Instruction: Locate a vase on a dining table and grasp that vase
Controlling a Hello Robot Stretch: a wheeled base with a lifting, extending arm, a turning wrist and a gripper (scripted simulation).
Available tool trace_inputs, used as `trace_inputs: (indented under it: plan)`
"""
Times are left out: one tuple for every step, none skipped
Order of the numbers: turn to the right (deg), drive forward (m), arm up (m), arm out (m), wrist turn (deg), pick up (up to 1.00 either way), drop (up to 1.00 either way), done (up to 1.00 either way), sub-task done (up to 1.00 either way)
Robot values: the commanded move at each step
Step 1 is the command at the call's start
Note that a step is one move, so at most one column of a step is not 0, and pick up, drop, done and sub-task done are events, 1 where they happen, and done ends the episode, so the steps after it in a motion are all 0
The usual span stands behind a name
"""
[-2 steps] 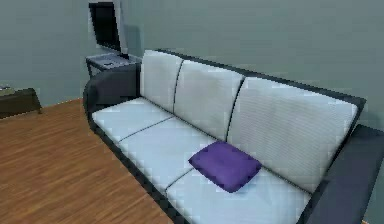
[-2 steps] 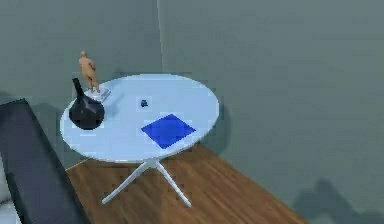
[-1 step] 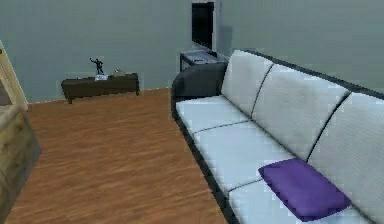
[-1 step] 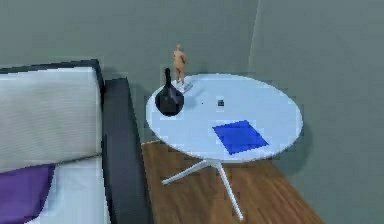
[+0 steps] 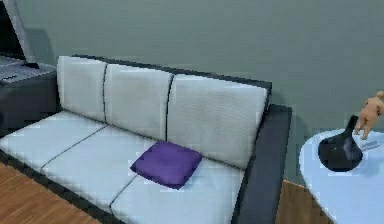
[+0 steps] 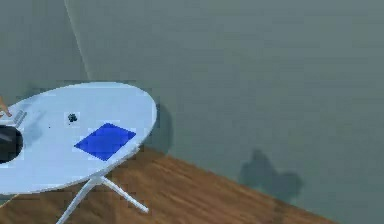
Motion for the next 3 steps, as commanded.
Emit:
trace_inputs:
  plan:
    - [45.0,0.0,0.0,0.0,0.0,0.0,0.0,0.0,0.0]
    - [39.0,0.0,0.0,0.0,0.0,0.0,0.0,0.0,0.0]
    - [3.0,0.0,0.0,0.0,0.0,0.0,0.0,0.0,0.0]
